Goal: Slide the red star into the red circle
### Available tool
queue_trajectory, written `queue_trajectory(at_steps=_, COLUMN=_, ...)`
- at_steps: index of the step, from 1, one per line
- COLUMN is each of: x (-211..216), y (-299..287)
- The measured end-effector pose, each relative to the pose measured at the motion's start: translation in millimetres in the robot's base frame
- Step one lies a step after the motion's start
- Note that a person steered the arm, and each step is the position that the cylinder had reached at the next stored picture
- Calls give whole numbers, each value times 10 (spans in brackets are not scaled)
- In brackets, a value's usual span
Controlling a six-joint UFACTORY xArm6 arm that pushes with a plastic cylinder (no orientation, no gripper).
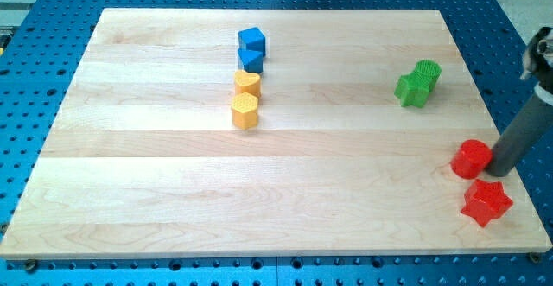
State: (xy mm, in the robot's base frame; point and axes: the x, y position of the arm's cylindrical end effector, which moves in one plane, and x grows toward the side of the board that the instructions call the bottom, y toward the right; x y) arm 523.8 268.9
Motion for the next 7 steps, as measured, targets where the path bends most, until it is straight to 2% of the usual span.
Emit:
queue_trajectory(at_steps=1, x=-28, y=-429)
queue_trajectory(at_steps=2, x=-187, y=425)
queue_trajectory(at_steps=3, x=254, y=745)
queue_trajectory(at_steps=4, x=860, y=369)
queue_trajectory(at_steps=5, x=912, y=-49)
queue_trajectory(at_steps=7, x=325, y=-252)
